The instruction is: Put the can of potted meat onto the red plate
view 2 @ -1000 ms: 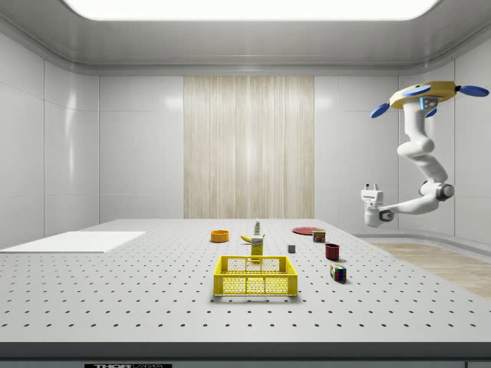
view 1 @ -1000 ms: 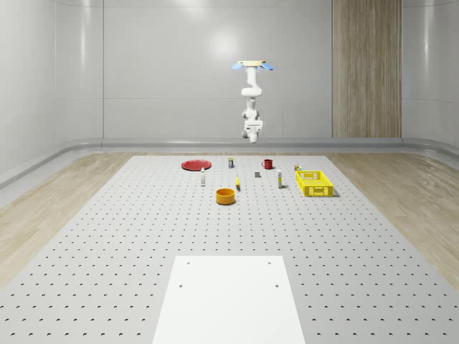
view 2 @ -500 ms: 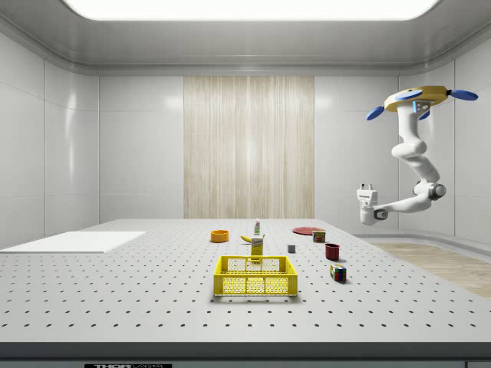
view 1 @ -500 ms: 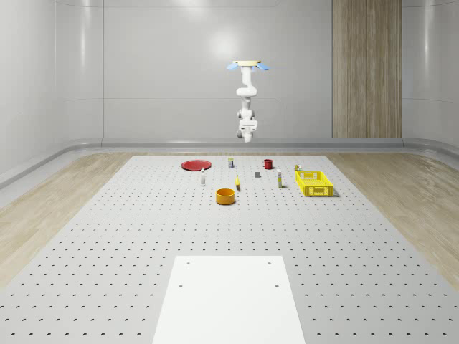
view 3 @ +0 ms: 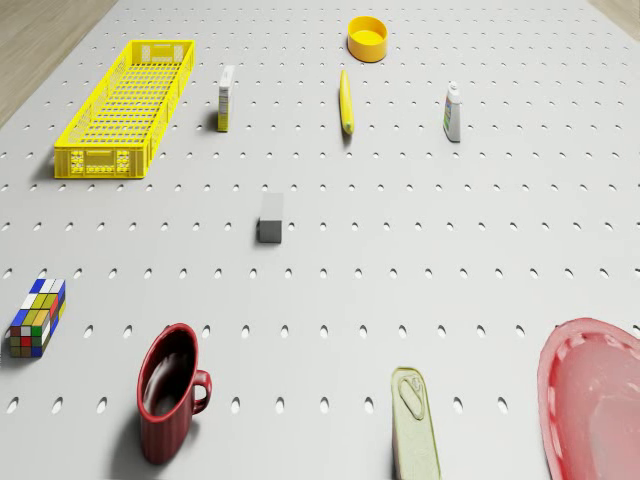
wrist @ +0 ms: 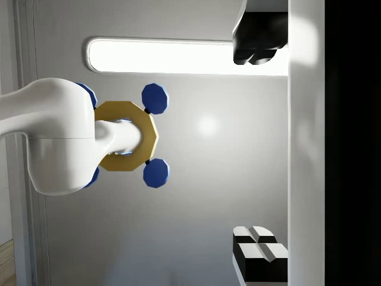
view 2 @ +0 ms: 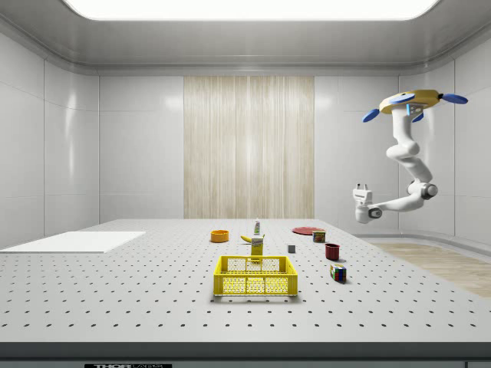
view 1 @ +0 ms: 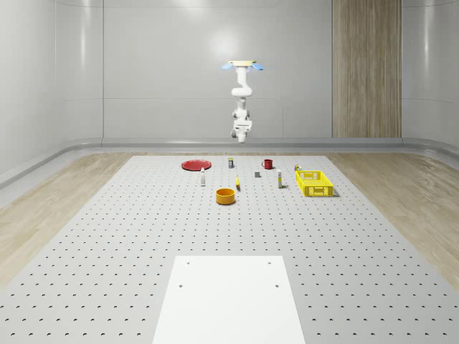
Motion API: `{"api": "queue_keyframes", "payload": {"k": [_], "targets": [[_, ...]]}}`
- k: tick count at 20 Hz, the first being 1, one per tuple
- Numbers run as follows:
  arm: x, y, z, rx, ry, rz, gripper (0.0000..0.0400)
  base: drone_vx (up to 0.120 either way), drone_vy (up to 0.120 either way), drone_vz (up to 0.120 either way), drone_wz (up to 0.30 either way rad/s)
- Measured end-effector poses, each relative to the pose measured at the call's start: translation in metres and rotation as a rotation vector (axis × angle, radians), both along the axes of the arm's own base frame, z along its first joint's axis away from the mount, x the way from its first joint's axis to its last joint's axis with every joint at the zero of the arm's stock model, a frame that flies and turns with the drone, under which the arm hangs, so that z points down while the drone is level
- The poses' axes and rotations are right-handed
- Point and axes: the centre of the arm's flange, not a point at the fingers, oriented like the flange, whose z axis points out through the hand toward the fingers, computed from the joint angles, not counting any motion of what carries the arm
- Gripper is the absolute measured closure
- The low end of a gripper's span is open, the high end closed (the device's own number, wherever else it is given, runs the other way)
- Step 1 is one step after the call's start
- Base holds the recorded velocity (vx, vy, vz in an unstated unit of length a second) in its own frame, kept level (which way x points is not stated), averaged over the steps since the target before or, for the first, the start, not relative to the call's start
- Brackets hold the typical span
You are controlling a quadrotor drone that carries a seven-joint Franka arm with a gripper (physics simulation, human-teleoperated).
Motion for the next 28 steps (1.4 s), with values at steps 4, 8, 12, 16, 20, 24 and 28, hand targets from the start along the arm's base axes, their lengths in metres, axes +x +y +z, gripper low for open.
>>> {"api": "queue_keyframes", "payload": {"k": [4, 8, 12, 16, 20, 24, 28], "targets": [[0.0, 0.006, -0.001, -0.064, -0.003, -0.002, 0.0, 0.0, -0.12, 0.0, 0.0], [0.0, 0.018, -0.003, -0.189, -0.006, -0.005, 0.0, 0.0, -0.12, 0.0, 0.0], [0.0, 0.041, -0.012, -0.428, -0.008, -0.012, 0.0, 0.0, -0.12, -0.09, 0.0], [0.0, 0.073, -0.04, -0.859, -0.009, -0.024, 0.0, 0.0, -0.12, -0.12, 0.0], [0.002, 0.092, -0.1, -1.498, -0.007, -0.044, 0.0, 0.0, -0.12, -0.12, 0.0], [0.004, 0.072, -0.16, -2.153, -0.004, -0.065, 0.0, 0.0, -0.12, -0.12, 0.0], [0.005, 0.038, -0.188, -2.599, 0.0, -0.077, 0.0, 0.0, -0.12, -0.12, 0.0]]}}
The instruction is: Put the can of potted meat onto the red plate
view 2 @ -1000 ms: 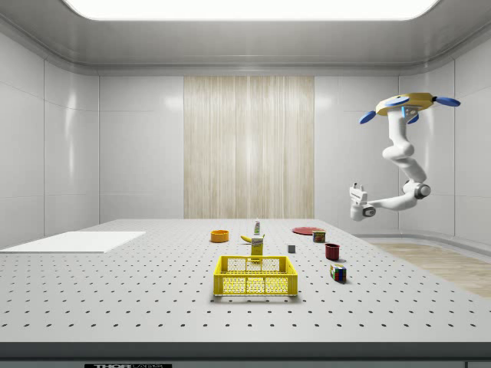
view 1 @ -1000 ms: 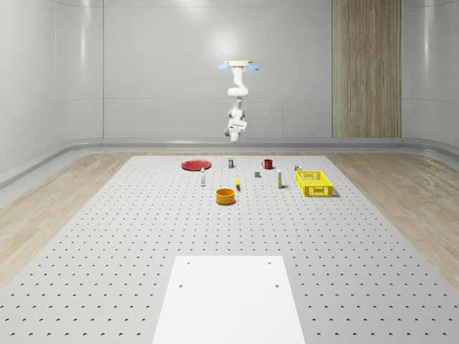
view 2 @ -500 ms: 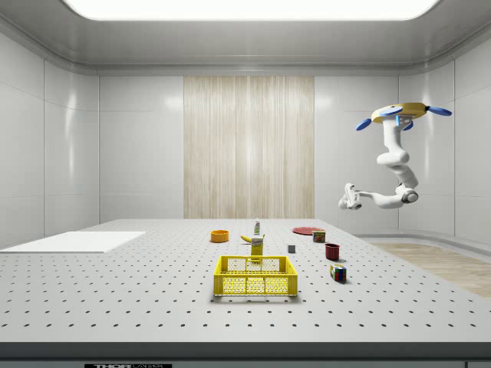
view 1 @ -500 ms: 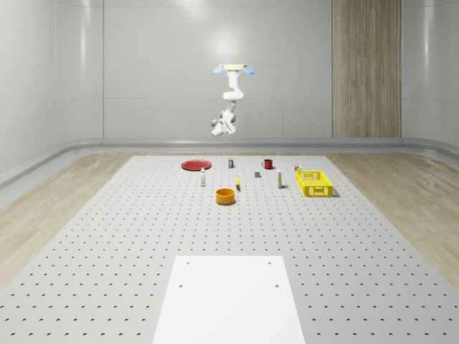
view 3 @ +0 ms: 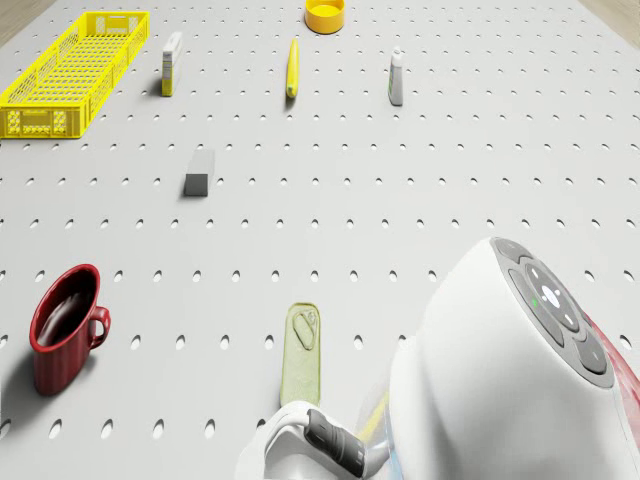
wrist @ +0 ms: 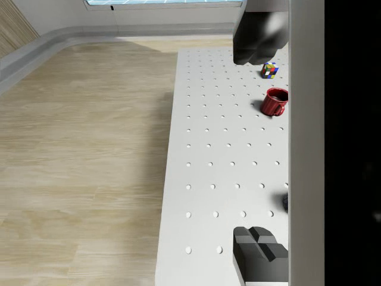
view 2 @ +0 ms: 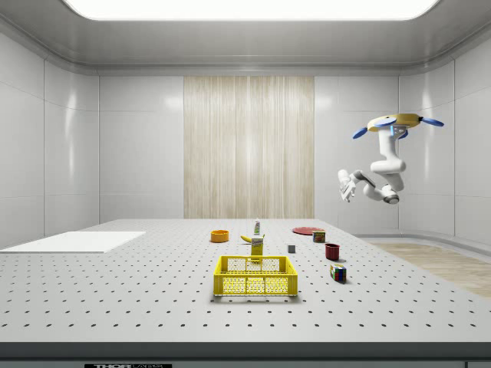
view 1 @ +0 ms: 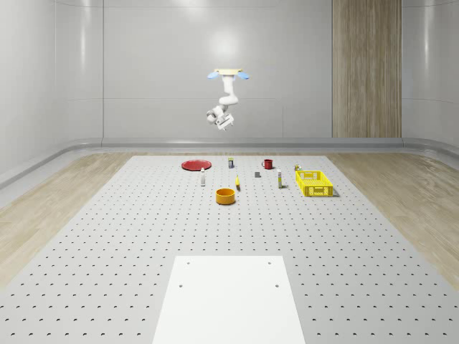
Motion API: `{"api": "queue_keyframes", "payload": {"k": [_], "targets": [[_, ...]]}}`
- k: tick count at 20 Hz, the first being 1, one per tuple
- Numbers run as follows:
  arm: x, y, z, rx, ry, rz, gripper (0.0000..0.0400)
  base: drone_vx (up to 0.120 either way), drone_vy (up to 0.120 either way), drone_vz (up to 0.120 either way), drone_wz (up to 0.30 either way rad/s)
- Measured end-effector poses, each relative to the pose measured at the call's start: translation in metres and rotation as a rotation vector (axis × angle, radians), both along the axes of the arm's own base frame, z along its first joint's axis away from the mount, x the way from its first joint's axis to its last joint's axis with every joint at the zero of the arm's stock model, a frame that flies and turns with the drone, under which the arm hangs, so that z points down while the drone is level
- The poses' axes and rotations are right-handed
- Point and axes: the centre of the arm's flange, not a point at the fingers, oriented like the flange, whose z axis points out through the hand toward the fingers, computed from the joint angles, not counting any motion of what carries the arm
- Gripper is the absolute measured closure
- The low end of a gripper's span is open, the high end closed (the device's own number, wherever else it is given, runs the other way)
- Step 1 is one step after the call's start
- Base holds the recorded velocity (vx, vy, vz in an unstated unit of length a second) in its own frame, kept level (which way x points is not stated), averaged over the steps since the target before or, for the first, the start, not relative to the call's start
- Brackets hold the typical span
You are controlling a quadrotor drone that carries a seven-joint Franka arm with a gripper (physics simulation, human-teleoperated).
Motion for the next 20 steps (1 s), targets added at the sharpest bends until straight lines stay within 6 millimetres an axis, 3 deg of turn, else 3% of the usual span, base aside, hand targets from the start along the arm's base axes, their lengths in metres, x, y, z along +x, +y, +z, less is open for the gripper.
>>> {"api": "queue_keyframes", "payload": {"k": [3, 7, 12, 20], "targets": [[0.0, -0.018, -0.007, -0.195, 0.003, -0.006, 0.0, 0.013, -0.053, -0.067, 0.0], [0.0, -0.031, -0.011, -0.338, 0.006, -0.01, 0.0, 0.12, 0.0, -0.02, 0.0], [0.0, -0.039, -0.012, -0.419, 0.009, -0.012, 0.0, 0.12, 0.0, -0.12, 0.0], [0.0, -0.044, -0.012, -0.461, 0.01, -0.012, 0.0, 0.12, 0.07, -0.015, 0.0]]}}
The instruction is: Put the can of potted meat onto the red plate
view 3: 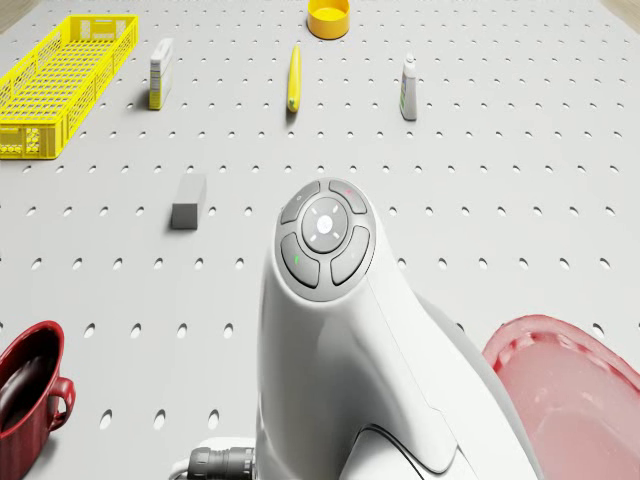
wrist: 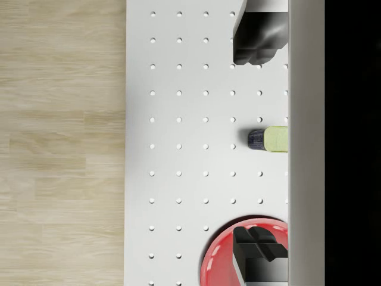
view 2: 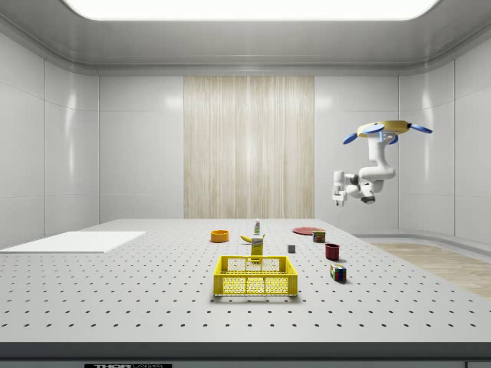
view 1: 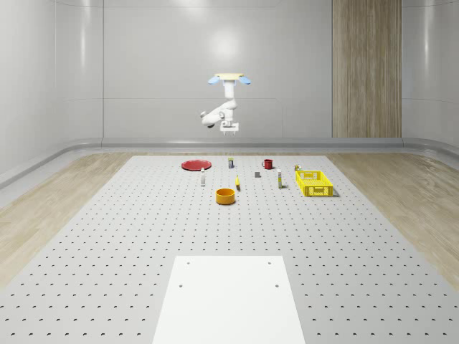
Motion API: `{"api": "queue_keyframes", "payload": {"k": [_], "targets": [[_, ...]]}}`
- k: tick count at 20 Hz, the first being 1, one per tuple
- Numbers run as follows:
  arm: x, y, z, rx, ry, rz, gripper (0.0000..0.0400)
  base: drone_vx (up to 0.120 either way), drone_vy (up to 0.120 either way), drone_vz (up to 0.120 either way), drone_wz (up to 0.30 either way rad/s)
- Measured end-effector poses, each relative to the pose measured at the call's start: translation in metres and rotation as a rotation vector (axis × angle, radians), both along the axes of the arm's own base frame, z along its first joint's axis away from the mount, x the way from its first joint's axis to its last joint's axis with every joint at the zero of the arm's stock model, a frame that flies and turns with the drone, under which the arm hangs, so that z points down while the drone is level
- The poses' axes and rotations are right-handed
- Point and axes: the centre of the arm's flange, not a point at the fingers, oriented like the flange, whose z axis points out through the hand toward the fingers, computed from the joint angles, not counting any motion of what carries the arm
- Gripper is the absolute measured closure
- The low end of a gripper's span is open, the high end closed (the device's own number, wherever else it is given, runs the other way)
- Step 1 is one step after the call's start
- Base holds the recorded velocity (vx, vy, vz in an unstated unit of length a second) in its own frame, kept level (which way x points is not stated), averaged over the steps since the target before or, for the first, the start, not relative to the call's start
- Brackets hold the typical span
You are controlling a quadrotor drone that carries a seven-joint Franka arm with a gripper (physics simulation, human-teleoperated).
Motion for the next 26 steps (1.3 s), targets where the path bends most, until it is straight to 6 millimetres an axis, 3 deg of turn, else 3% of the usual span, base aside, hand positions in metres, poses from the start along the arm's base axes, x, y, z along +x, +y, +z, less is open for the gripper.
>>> {"api": "queue_keyframes", "payload": {"k": [9, 14, 21, 26], "targets": [[0.0, -0.001, -0.0001, -0.01, 0.0, 0.0, 0.0, 0.12, 0.0, -0.12, 0.0], [0.0, -0.0011, -0.0001, -0.012, 0.001, 0.0, 0.0, 0.12, 0.048, -0.024, 0.0], [0.0, -0.0012, -0.0001, -0.013, 0.001, 0.0, 0.0, 0.12, 0.0, -0.12, 0.0], [0.0, -0.0012, -0.0001, -0.013, 0.001, 0.0, 0.0, 0.088, 0.048, -0.016, 0.0]]}}
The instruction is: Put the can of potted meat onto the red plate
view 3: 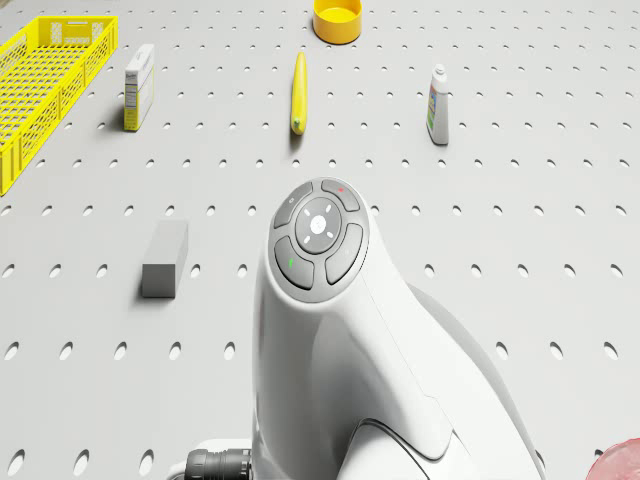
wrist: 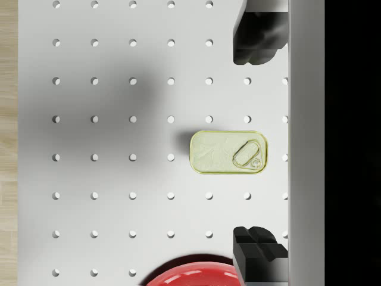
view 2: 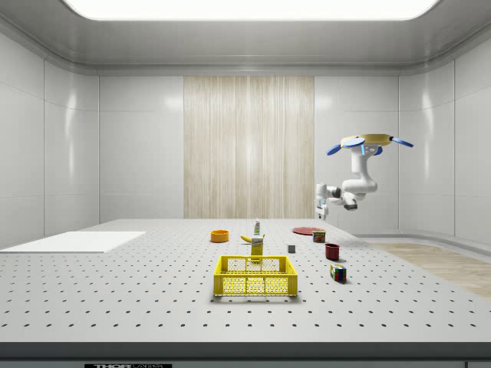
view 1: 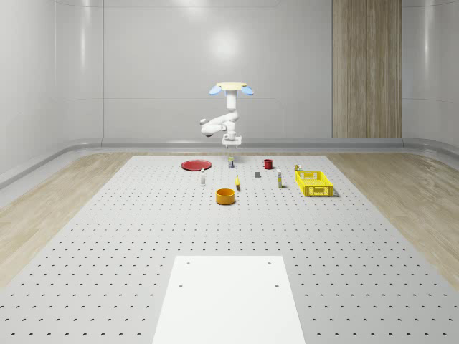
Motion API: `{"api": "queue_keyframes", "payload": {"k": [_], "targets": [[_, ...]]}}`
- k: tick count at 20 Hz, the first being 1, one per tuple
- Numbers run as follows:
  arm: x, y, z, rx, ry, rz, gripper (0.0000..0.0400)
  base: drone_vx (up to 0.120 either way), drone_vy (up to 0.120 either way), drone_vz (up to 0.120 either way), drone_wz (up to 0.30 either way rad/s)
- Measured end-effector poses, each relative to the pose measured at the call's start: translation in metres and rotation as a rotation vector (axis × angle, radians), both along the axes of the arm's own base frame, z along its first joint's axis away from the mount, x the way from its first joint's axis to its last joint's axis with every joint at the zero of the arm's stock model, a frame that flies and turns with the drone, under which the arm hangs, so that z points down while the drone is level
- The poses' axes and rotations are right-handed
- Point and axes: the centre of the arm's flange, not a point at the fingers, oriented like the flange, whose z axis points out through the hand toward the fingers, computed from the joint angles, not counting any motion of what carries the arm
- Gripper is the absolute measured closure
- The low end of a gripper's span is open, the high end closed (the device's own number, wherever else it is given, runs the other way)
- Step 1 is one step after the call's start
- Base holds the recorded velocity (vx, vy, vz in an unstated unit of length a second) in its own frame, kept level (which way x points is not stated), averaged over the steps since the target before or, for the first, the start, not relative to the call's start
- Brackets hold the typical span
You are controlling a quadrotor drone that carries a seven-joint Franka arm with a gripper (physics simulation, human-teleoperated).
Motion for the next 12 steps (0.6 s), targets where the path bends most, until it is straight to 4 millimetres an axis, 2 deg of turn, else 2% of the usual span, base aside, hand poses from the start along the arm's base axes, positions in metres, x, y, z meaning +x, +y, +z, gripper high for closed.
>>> {"api": "queue_keyframes", "payload": {"k": [4, 7, 12], "targets": [[0.0, 0.0, 0.0, 0.0, 0.0, 0.0, 0.0, 0.0, 0.0, -0.12, 0.0], [0.0, 0.0, 0.0, 0.0, 0.0, 0.0, 0.0, 0.12, 0.0, -0.12, 0.0], [0.0, 0.0, 0.0, 0.0, 0.0, 0.0, 0.0, 0.12, 0.0, 0.0, 0.0]]}}
